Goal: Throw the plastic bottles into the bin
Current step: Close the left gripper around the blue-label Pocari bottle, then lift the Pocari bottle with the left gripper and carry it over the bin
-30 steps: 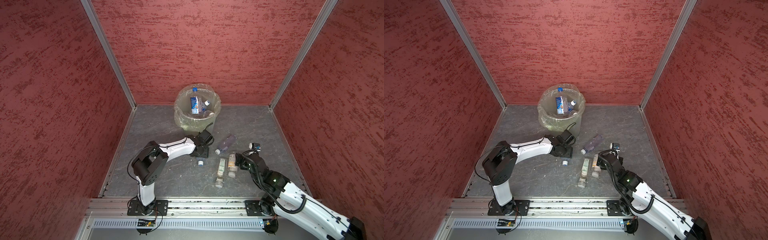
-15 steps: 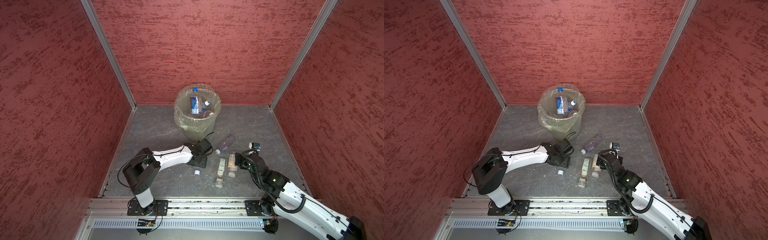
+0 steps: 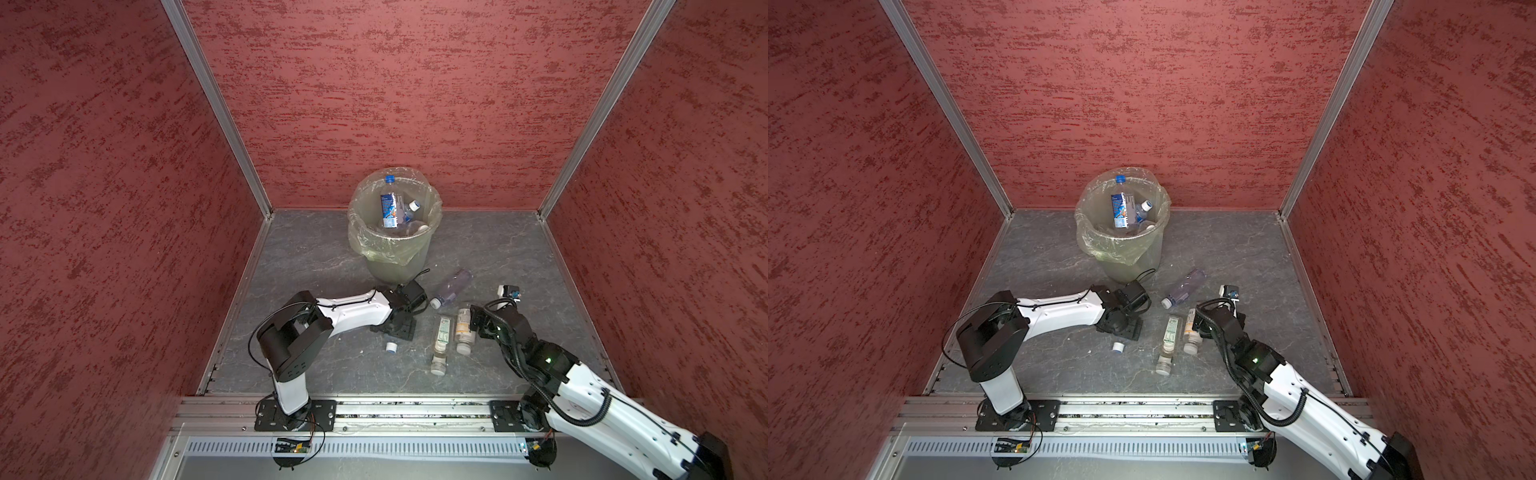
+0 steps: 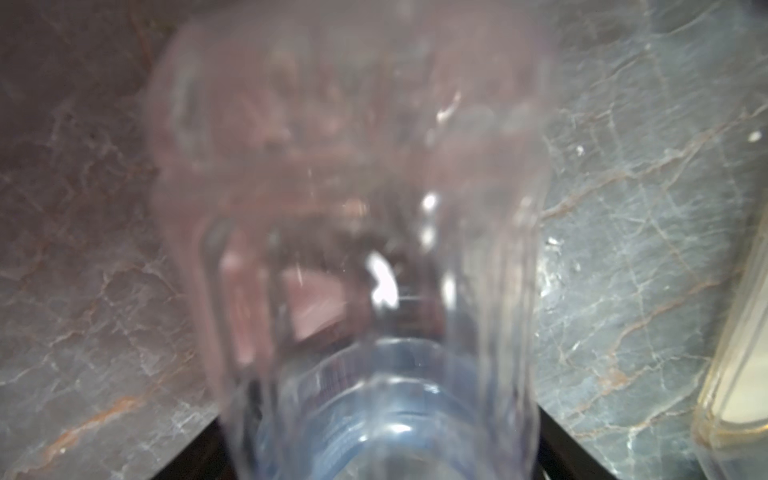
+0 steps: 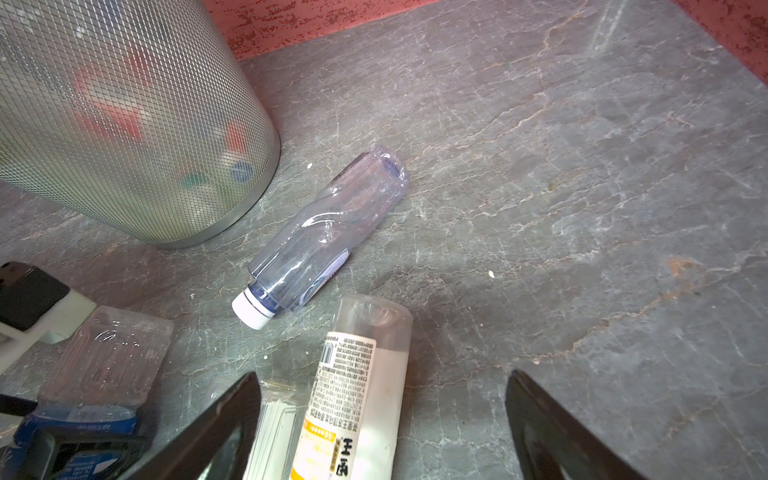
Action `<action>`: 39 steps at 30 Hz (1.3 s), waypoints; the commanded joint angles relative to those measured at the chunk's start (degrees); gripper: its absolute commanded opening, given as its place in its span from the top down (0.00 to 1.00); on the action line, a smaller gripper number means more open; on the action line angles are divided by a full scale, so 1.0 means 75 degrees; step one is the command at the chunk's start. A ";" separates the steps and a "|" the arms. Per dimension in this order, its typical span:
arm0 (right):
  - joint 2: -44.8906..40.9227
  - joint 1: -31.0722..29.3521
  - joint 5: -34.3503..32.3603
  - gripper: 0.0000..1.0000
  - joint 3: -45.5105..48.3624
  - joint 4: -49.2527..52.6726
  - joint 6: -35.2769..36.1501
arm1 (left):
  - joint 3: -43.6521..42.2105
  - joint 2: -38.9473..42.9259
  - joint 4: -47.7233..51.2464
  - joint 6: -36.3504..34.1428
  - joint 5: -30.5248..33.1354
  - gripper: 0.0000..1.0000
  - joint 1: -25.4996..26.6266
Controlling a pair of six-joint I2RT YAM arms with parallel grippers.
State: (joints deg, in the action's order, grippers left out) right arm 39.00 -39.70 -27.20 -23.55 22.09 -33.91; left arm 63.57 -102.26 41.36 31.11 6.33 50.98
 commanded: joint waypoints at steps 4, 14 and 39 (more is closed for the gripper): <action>0.0025 0.0056 0.0029 0.07 0.0046 -0.0170 -0.0061 | 0.0239 -0.0156 -0.0128 -0.0172 -0.0038 0.15 -0.0188; 0.0074 0.0057 0.0017 0.07 0.0041 -0.0189 -0.0058 | 0.0296 -0.0241 -0.0113 -0.0281 -0.0281 0.28 -0.0236; 0.0103 0.0056 0.0017 0.07 0.0044 -0.0197 -0.0066 | -0.1021 0.2140 -0.0727 -0.0369 0.0469 0.55 0.0052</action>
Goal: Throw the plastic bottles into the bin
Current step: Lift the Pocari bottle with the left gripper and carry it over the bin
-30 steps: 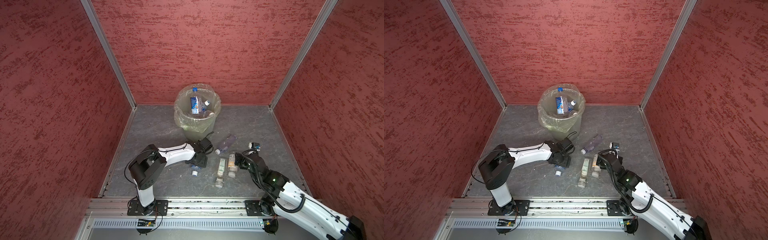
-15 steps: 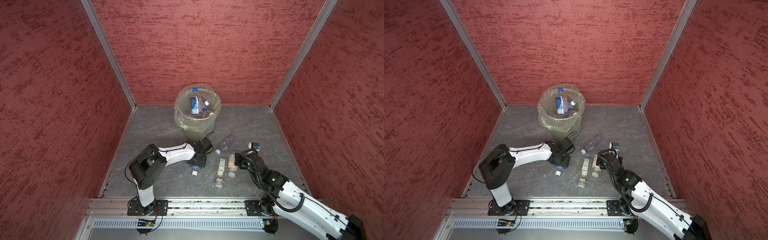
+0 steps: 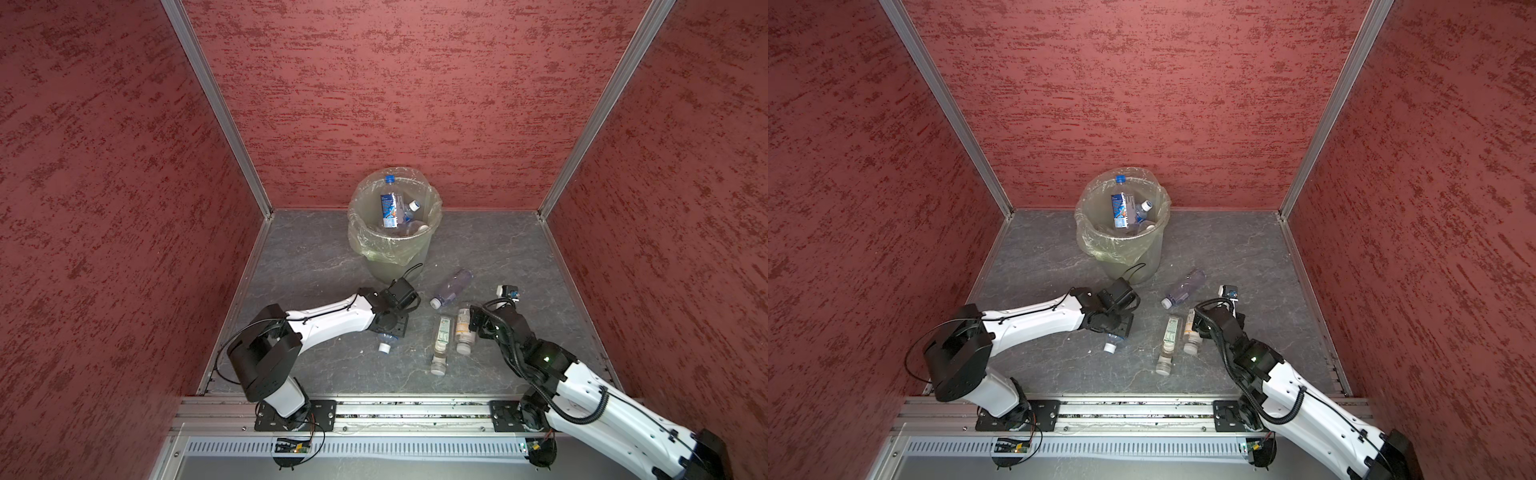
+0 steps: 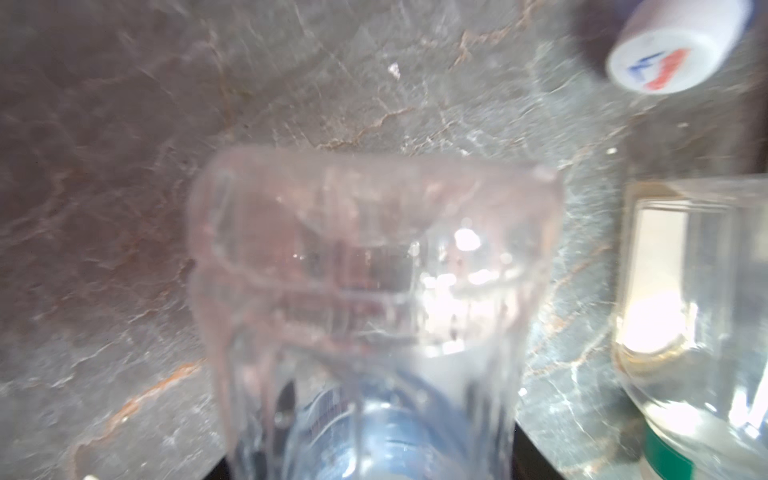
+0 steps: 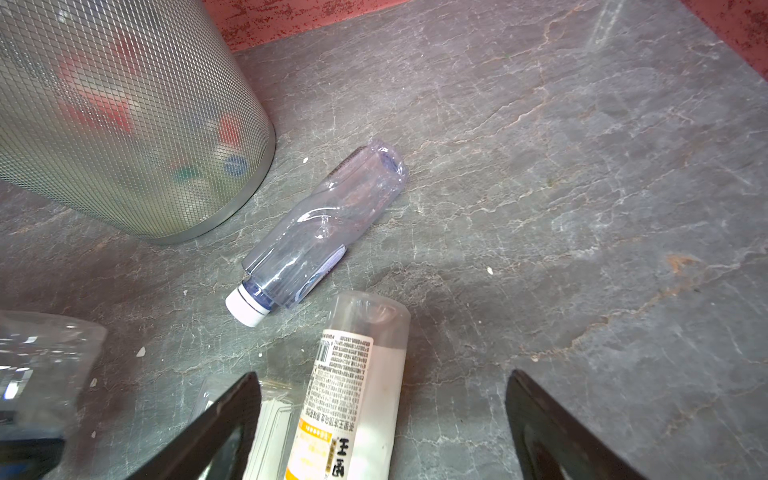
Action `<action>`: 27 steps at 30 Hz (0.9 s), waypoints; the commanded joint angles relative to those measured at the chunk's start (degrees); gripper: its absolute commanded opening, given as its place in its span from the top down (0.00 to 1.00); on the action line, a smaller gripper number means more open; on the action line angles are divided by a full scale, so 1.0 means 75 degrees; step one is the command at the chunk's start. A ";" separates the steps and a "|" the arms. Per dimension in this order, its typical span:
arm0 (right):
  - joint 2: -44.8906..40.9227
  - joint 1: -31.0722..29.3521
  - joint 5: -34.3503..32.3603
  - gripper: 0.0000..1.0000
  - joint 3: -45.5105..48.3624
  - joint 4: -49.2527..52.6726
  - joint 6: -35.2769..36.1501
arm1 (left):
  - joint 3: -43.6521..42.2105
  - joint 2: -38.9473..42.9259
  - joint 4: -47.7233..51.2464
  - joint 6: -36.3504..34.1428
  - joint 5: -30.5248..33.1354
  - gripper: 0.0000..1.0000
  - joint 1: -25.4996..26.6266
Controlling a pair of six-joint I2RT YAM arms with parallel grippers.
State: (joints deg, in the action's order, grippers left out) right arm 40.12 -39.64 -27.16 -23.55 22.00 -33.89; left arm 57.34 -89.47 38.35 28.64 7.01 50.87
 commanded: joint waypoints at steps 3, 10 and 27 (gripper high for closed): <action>-0.0046 0.0047 0.0012 0.07 0.0046 -0.0190 -0.0063 | -0.0463 0.1063 -0.0505 -0.0060 0.0697 0.55 0.0242; -0.0052 0.0047 0.0010 0.07 0.0046 -0.0173 -0.0075 | -0.1100 0.2809 -0.0842 0.0020 0.1457 0.54 0.0513; -0.0082 0.0047 0.0076 0.08 0.0064 -0.0211 -0.0041 | -0.1683 0.6255 -0.0714 -0.0194 0.3471 0.49 0.1723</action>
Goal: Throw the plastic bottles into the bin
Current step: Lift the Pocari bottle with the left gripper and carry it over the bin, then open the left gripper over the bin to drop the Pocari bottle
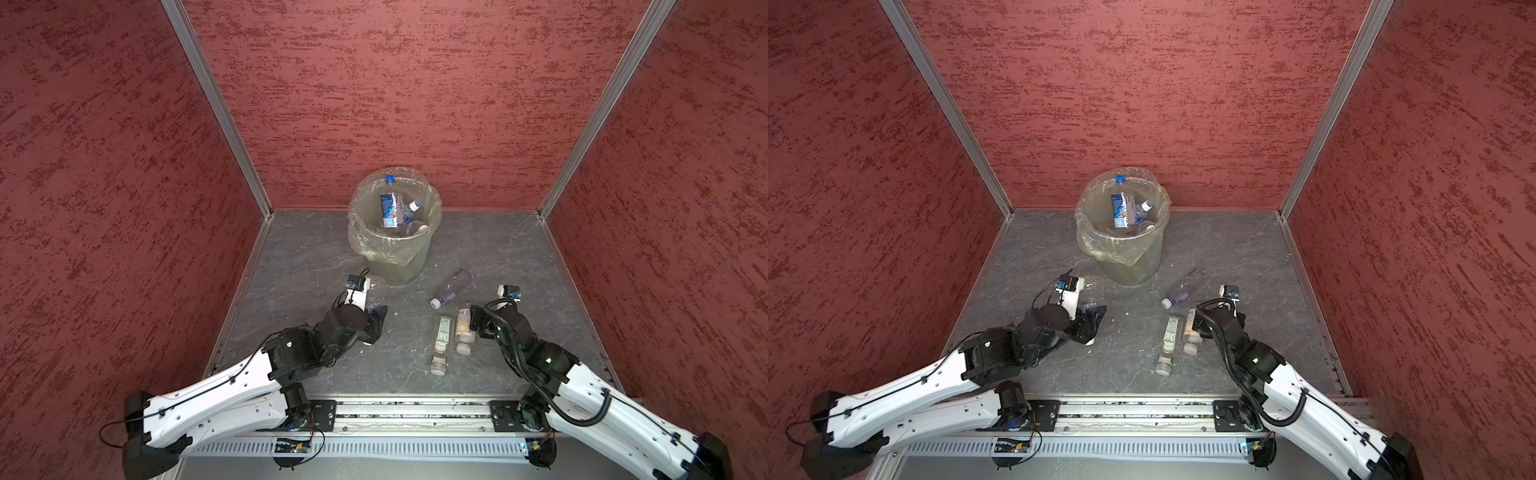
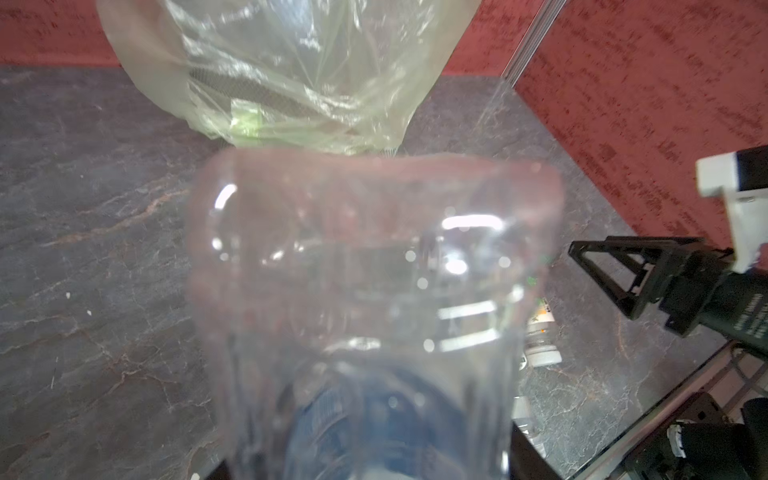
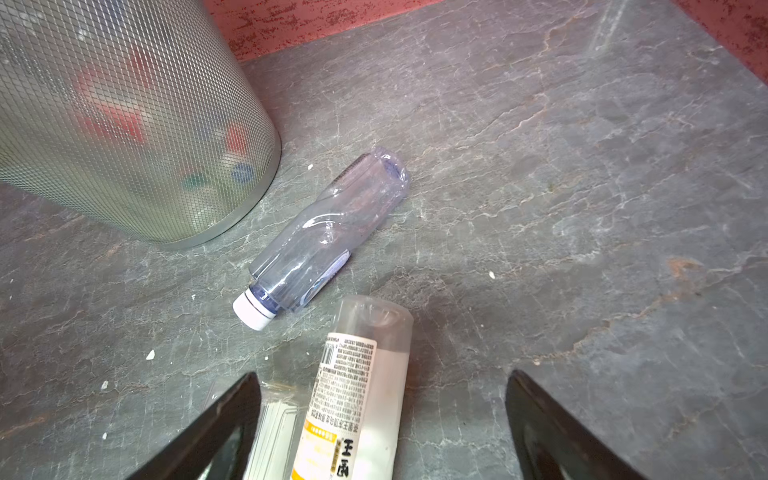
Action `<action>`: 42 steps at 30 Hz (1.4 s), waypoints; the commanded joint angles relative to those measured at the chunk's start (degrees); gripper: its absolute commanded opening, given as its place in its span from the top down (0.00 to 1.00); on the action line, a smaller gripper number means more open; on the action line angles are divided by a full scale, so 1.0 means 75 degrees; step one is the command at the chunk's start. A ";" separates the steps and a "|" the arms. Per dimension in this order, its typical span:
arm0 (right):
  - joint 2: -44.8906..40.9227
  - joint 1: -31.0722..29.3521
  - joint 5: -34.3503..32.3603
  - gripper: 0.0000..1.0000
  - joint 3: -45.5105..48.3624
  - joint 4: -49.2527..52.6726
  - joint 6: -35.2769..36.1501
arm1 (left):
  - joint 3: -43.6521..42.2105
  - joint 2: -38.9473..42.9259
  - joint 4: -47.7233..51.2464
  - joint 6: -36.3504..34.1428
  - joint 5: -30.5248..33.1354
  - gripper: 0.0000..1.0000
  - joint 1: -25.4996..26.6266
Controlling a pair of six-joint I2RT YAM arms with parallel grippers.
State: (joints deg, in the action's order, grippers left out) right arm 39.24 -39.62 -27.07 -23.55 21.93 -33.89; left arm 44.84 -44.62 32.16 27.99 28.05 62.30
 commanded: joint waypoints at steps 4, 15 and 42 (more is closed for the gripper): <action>0.0162 0.0048 0.0094 0.07 0.0020 -0.0222 -0.0023 | 0.0074 0.0774 0.0272 -0.0094 0.1448 0.49 0.0786; 0.0275 0.0057 0.0082 0.07 -0.0013 -0.0227 -0.0023 | 0.0976 0.0646 -0.0476 -0.1474 0.2257 0.49 0.1296; 0.0169 0.0067 0.0059 0.08 0.0017 -0.0189 -0.0063 | 0.6278 -0.4981 -0.1241 -0.1756 -0.3506 0.01 -0.5020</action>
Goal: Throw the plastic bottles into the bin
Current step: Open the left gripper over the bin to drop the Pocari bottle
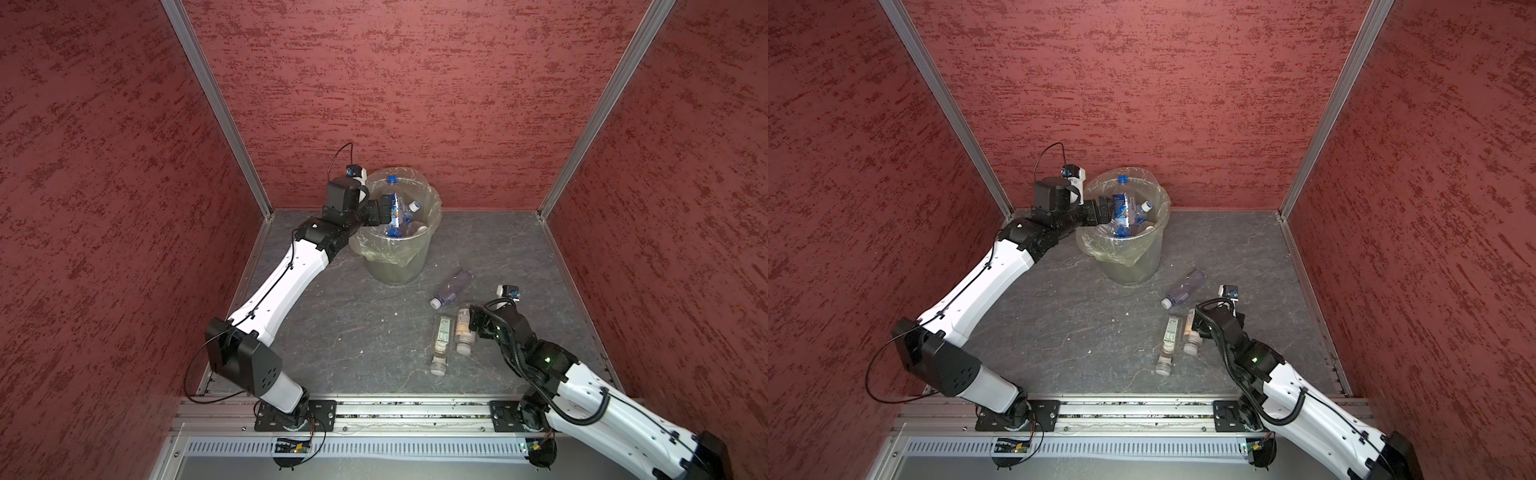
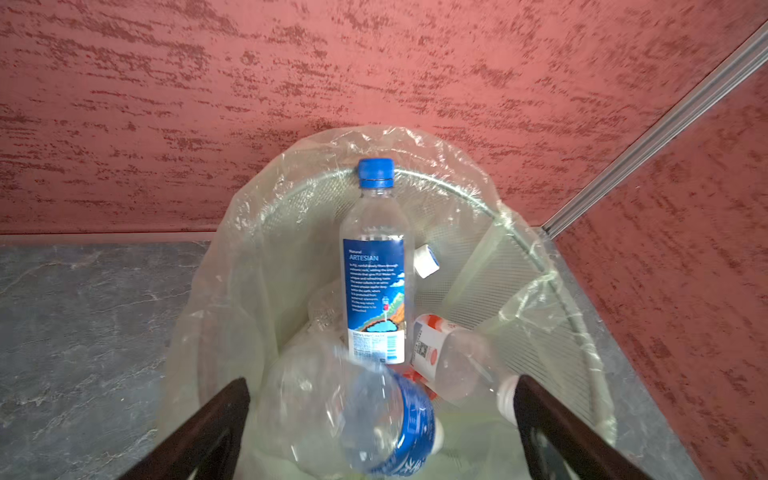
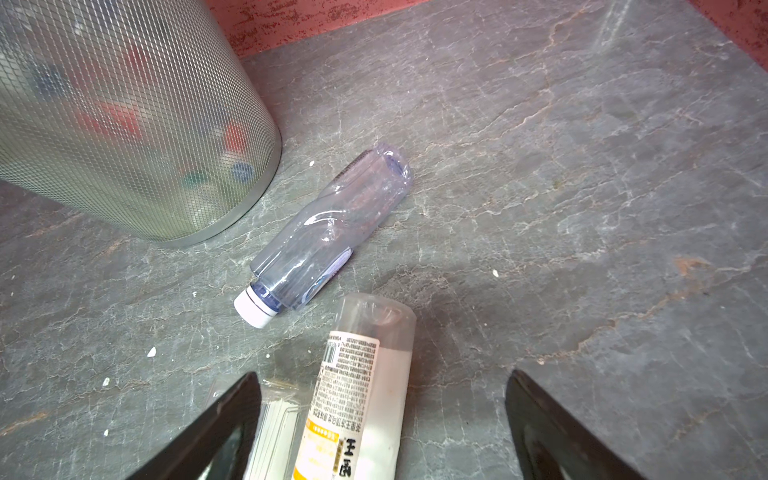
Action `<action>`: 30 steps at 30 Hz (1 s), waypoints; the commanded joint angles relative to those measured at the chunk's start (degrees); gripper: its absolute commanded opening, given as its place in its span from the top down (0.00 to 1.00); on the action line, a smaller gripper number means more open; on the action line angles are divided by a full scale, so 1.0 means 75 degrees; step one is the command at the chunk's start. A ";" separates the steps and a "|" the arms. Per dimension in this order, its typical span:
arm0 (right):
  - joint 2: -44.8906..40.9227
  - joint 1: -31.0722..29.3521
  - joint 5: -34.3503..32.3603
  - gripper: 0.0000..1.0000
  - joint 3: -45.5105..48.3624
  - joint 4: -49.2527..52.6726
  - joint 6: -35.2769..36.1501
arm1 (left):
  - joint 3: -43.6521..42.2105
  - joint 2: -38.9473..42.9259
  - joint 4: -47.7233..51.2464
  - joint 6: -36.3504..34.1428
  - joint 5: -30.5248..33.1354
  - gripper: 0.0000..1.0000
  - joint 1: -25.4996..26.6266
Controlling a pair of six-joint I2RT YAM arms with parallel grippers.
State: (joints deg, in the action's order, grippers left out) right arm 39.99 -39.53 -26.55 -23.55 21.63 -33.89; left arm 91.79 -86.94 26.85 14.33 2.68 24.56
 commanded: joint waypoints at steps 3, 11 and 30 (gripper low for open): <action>0.0106 0.0057 -0.0023 0.08 0.0005 -0.0155 -0.0069 | -0.0177 0.0996 -0.0500 0.0063 -0.0114 0.01 0.0060; 0.0093 0.0060 -0.0017 0.07 0.0023 -0.0171 -0.0065 | -0.0747 0.1657 -0.0440 0.0105 -0.0110 0.01 0.0170; 0.0352 0.0067 -0.0058 0.07 -0.0059 -0.0174 -0.0087 | -0.2637 0.2910 -0.0889 0.0398 -0.0040 0.01 0.0743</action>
State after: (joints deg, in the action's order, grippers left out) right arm 42.70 -39.48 -26.55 -23.55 21.61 -33.89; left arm 73.36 -66.06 22.24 16.51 2.44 29.28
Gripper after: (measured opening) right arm 0.926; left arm 0.994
